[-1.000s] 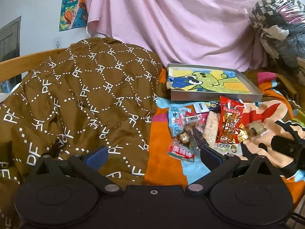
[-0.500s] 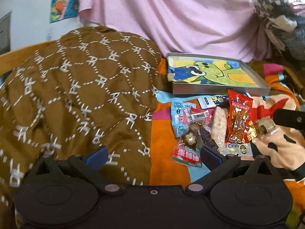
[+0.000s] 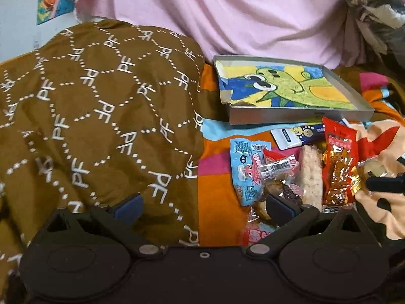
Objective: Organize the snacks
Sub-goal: 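Lower the right tool onto the dark dried-meat pack and close it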
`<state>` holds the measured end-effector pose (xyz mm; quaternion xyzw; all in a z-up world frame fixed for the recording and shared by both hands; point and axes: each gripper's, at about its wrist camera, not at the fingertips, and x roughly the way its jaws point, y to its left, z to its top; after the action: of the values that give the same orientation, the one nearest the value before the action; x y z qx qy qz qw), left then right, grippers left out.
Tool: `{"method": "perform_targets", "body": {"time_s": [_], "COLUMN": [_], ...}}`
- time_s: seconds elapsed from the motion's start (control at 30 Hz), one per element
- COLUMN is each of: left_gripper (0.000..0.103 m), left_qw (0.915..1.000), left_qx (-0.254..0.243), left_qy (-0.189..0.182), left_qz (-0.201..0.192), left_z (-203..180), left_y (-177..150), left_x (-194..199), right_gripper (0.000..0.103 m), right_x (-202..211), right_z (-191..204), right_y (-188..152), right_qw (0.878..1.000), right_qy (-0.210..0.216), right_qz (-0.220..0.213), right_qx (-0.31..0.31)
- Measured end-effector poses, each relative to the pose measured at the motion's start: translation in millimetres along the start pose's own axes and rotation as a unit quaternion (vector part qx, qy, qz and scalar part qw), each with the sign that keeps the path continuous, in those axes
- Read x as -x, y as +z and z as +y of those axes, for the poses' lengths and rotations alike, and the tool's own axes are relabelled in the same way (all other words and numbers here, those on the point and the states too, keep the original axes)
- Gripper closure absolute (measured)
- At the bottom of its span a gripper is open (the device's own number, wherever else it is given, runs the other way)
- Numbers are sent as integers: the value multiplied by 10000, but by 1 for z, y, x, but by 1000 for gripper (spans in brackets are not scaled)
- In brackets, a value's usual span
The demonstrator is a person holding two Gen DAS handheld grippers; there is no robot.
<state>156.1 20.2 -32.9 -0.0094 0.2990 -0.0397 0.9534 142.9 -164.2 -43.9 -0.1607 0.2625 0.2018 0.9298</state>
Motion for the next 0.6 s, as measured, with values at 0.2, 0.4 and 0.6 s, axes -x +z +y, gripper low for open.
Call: {"method": "perform_targets", "body": {"time_s": [0.2,0.4,0.6], "left_gripper": [1,1,1], "left_qw": [9997,9992,9983], "left_qx": [-214,-91,-27], "left_qy": [-105,-390,-576], "left_qz": [-34,-4,21], "left_z": [-3,1,3], "left_y": [0,-3,-4], "left_x": [-20,-27,-28], "right_gripper": [0,12,29], "right_x": [-31,-38,-39], "right_z": [22,33,23], "right_y": [-2,-5,-5], "right_qw": [9990,9966,9973], "right_qy": [-89,-291,-172], "right_qz": [298,439,665], "right_qx": [336,630,263]}}
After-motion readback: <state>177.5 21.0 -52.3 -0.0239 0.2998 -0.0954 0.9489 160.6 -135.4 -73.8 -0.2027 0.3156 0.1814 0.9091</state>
